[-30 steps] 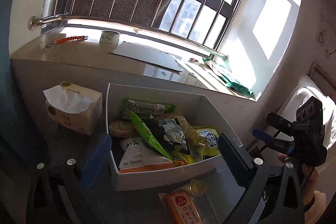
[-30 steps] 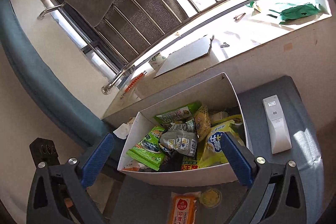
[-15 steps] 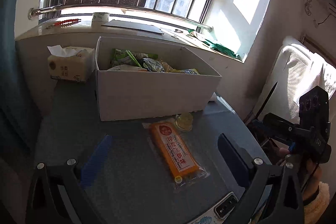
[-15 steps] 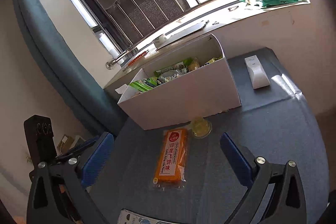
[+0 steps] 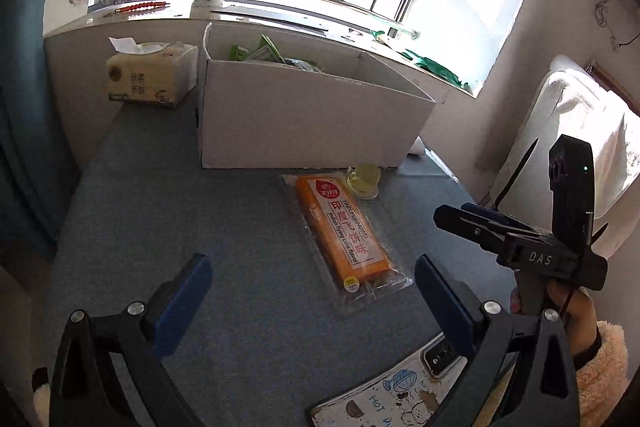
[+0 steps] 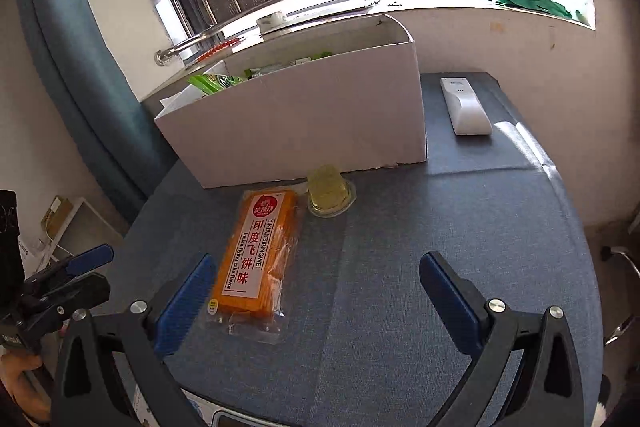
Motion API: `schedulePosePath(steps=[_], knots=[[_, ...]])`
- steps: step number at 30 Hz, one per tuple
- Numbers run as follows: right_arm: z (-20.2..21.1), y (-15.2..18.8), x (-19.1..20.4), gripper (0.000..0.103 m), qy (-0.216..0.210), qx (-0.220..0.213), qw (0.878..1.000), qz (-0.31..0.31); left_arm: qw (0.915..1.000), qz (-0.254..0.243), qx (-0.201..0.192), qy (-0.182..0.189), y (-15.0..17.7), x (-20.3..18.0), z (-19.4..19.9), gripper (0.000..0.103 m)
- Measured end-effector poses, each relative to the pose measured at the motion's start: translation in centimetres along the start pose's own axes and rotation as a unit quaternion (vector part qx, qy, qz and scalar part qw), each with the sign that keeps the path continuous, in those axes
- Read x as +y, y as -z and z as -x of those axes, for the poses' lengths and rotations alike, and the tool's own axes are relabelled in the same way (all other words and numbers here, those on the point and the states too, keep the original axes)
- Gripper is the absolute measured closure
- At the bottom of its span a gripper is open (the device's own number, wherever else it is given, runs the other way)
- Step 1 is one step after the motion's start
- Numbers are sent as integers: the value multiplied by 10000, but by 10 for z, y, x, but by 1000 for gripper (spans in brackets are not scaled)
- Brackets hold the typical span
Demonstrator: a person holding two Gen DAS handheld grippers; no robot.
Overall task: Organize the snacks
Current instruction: 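Grasp the orange flying-cake packet with the left gripper while the right grasps the jelly cup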
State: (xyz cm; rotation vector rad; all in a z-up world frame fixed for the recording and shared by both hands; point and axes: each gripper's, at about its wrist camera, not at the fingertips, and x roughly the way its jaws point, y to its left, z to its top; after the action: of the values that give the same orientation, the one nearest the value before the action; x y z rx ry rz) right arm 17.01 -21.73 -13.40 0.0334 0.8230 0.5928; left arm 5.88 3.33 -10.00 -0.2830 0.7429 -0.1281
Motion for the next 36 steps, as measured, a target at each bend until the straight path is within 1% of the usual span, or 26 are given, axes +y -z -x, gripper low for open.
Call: schedulePosePath(steps=[3,5,10,12,13,14,15,18,19,24,28,30,33,36], knots=[[-25,-18,0,0,181,184,9994,227,10000,18,28,15,1,2,1,0],[-42,-29,1,0,411,272,9981,358,10000,12,24,-43,3,3,2,0],[-80,-49,2,0,432,547,9966,433,9999,37,86,-73,5,7,-1,0],[-92,-52,4,5,514,613,9953,545,9999,75,121,-48,6,8,-3,0],[-96,-53,5,20,542,643,9945,626,9999,90,127,-56,6,8,-4,0],[-101,-53,6,54,586,700,9935,682,9998,87,138,-67,6,8,-4,0],[-106,-52,5,64,602,832,9923,690,9998,79,146,-72,6,8,-5,0],[-104,-54,3,64,636,859,9923,620,9998,95,145,-78,5,9,-5,0],[-101,-53,2,65,570,829,9929,636,9998,110,146,-83,5,10,-5,0],[-65,-53,-4,65,294,462,9970,545,9997,39,222,-48,0,6,-14,0],[-23,-47,-7,65,111,105,9985,524,9987,-197,471,-23,-9,-13,-37,0],[-1,-43,-9,65,33,-122,9988,464,9974,-260,676,-70,-13,-23,-53,0],[25,-36,-15,65,-24,-386,9988,292,9954,-252,928,-10,-21,-37,-79,0],[47,-28,-22,64,37,-547,9983,178,9921,-179,1233,-160,-28,-47,-107,0]])
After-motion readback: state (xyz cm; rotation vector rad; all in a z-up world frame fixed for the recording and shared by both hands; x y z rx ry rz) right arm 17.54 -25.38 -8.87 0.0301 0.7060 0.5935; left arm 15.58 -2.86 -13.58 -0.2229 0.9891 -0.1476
